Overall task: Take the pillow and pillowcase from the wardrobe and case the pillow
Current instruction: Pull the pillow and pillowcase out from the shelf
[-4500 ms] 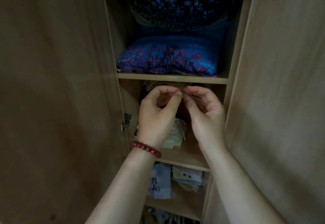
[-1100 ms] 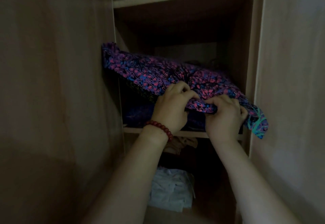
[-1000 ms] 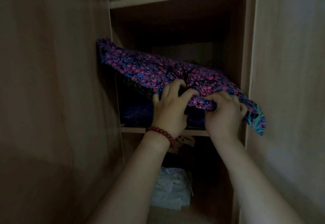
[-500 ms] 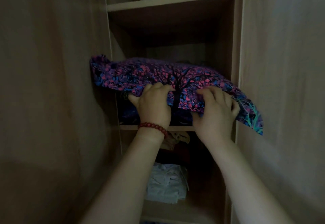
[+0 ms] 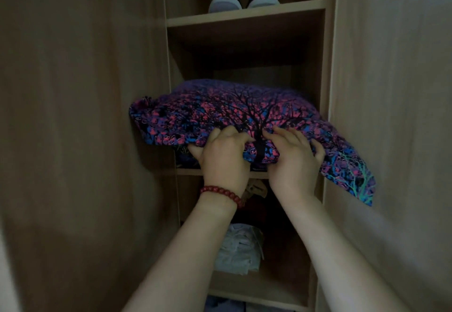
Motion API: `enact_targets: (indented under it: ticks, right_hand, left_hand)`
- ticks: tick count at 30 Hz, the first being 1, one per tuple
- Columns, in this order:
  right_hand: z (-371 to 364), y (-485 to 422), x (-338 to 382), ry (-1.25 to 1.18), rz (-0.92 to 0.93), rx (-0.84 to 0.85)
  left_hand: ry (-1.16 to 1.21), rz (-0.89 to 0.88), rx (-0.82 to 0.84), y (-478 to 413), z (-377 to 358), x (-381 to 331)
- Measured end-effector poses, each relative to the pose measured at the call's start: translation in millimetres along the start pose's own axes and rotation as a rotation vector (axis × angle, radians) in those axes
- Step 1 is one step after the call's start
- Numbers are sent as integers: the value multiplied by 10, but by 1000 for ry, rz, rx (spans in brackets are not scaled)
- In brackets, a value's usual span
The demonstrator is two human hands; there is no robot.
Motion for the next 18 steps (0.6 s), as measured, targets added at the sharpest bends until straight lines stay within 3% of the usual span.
enact_targets:
  ticks: [3, 8, 18]
  right_hand:
    - [167, -10, -10, -51, -20, -8]
    - [489, 10, -32, -88, -9, 30]
    - [1169, 156, -21, -126, 13, 49]
  left_hand:
    - [-55, -31, 4, 34, 77, -159]
    - [-239, -40, 159, 98, 96, -342]
    - [-249, 83, 28, 446, 724, -751]
Point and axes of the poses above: each hand's wrist, its own y-axis away from the middle knuckle, its own z-axis out of the back of the hand, x = y × z, the point moved 8 cm from there along -y, towards the middle knuckle, and after that the axes turned 8 degrees about -x, right-handed, at the moved point
